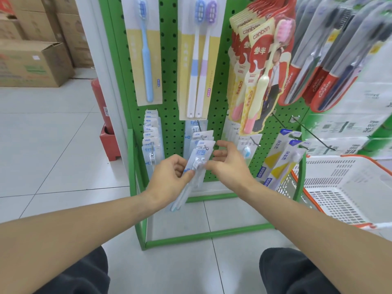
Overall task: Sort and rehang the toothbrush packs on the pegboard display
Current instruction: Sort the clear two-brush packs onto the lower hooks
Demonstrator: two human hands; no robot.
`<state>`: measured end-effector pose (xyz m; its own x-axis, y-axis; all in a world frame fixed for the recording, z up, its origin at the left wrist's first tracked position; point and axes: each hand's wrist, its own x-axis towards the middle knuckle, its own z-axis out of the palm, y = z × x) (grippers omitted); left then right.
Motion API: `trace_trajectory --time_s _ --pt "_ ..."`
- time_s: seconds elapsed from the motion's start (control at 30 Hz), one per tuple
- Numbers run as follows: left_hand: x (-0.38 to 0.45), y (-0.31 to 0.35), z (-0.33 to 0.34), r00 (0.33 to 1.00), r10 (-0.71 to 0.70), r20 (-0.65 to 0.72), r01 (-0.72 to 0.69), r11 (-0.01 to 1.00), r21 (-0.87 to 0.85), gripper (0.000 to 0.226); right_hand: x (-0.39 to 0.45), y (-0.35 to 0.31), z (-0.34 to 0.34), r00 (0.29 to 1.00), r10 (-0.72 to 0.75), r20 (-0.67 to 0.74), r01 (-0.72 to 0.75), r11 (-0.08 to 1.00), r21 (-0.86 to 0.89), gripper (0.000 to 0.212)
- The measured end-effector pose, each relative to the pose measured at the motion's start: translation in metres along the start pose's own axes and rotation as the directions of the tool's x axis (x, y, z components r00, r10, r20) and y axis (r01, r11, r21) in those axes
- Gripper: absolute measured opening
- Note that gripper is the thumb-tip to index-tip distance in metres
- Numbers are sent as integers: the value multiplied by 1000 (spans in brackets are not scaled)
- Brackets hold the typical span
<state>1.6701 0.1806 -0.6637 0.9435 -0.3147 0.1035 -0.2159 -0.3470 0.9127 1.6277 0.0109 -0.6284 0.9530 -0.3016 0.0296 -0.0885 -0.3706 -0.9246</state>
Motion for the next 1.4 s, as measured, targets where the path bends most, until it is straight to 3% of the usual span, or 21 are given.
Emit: trace_trajectory --time_s 0.23,0.47,0.7,0.77,0.93,1.13,1.27,1.4 --pt "5 4 -5 993 117 -30 -111 983 145 13 10 6 1 988 -111 104 116 993 -39 87" --pt "16 15 -2 991 135 -2 -131 966 221 60 21 9 4 993 -81 91 75 995 60 78" --pt "27 17 -1 984 179 -3 -174 960 221 74 24 11 10 991 -107 80 105 994 18 64" --pt "31 18 -1 984 179 -27 -168 958 233 72 25 11 12 991 -112 73 111 994 14 61" --pt "37 23 1 985 166 -49 -149 956 253 42 30 16 14 991 -113 68 111 993 32 60" --pt "40 23 3 977 214 -5 -205 938 281 40 42 25 12 985 -96 144 100 995 -18 58" --pt "41 23 0 972 236 16 -229 923 309 44 56 33 13 994 -108 -28 104 989 -108 32" --pt "40 24 -4 970 240 26 -236 918 318 45 75 36 15 984 -53 -170 36 994 -105 34"
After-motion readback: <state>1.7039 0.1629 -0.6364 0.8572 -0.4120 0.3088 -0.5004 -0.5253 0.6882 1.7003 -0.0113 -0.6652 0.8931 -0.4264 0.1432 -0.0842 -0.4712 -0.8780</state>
